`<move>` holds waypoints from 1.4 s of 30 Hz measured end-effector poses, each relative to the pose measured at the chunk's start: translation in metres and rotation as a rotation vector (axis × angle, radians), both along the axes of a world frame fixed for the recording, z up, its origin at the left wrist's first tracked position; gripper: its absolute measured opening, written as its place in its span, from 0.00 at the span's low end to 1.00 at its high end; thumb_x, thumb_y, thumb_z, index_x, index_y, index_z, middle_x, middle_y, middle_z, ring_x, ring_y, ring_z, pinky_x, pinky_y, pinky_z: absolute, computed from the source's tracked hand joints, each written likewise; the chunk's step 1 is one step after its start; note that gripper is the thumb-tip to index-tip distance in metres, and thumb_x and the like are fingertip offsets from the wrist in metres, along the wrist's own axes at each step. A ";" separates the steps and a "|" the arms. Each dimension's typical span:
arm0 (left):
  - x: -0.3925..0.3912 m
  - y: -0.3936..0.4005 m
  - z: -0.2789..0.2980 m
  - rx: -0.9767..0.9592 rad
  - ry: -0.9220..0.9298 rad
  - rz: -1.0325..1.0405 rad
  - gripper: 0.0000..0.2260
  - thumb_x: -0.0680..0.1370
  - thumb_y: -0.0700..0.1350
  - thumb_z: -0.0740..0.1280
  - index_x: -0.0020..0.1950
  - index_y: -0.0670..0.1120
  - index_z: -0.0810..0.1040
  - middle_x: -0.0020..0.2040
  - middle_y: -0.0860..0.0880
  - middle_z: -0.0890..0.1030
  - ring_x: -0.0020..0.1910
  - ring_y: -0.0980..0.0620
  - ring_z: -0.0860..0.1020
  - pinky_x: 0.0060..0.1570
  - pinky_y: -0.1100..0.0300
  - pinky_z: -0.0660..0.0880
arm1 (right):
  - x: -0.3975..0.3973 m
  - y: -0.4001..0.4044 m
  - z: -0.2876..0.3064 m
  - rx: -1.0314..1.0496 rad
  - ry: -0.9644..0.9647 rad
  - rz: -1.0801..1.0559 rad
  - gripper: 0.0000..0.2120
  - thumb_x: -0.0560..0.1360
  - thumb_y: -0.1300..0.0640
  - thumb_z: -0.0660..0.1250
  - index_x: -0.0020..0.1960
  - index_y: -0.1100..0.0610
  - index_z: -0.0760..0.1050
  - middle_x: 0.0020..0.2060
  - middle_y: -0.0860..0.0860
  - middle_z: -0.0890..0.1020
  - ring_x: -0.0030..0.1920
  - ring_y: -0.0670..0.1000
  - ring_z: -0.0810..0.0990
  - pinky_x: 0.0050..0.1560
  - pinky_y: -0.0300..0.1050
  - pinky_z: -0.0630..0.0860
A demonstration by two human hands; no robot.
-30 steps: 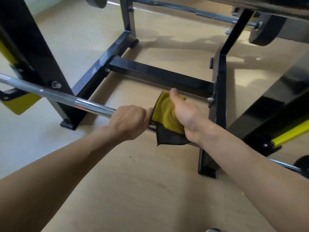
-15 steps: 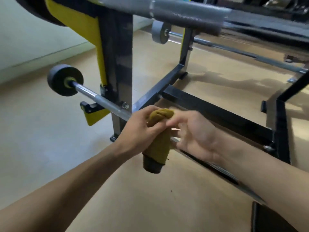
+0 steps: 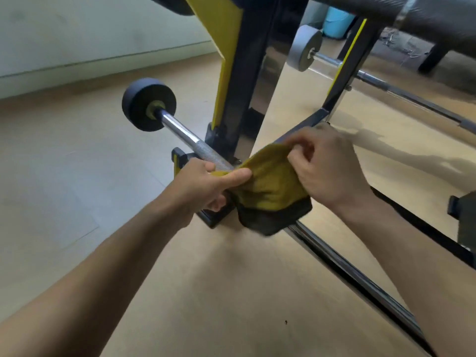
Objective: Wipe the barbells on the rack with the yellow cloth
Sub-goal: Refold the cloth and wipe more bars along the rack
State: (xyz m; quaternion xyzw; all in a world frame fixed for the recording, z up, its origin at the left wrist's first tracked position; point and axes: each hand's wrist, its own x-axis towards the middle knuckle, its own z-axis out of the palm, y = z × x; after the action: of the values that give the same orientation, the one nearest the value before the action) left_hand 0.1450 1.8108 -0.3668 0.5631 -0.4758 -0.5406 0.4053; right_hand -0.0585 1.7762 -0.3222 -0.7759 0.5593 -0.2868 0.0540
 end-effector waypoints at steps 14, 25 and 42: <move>0.048 -0.054 -0.002 -0.403 -0.896 0.187 0.16 0.84 0.46 0.57 0.70 0.45 0.73 0.70 0.44 0.73 0.70 0.45 0.68 0.69 0.50 0.66 | 0.122 -0.037 -0.064 0.461 0.381 0.065 0.14 0.80 0.49 0.64 0.61 0.56 0.66 0.45 0.51 0.78 0.44 0.54 0.80 0.39 0.48 0.73; 0.052 -0.060 -0.041 -0.383 -0.965 0.115 0.18 0.81 0.44 0.62 0.71 0.46 0.72 0.72 0.48 0.72 0.76 0.47 0.63 0.71 0.43 0.67 | 0.061 -0.004 -0.059 0.457 0.524 0.289 0.14 0.84 0.44 0.52 0.61 0.54 0.62 0.40 0.49 0.75 0.36 0.49 0.78 0.36 0.47 0.79; 0.051 -0.059 -0.034 -0.373 -0.939 0.048 0.18 0.81 0.42 0.60 0.72 0.45 0.71 0.73 0.48 0.71 0.77 0.47 0.59 0.73 0.48 0.62 | 0.118 -0.042 -0.069 0.376 0.404 0.172 0.14 0.84 0.46 0.54 0.60 0.56 0.66 0.43 0.51 0.74 0.39 0.52 0.76 0.35 0.44 0.69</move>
State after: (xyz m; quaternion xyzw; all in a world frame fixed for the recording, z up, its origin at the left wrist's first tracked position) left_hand 0.1963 1.7519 -0.4006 0.6744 -0.6821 -0.1253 0.2535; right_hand 0.0600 1.7342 -0.3909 -0.8384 0.5341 -0.0119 0.1085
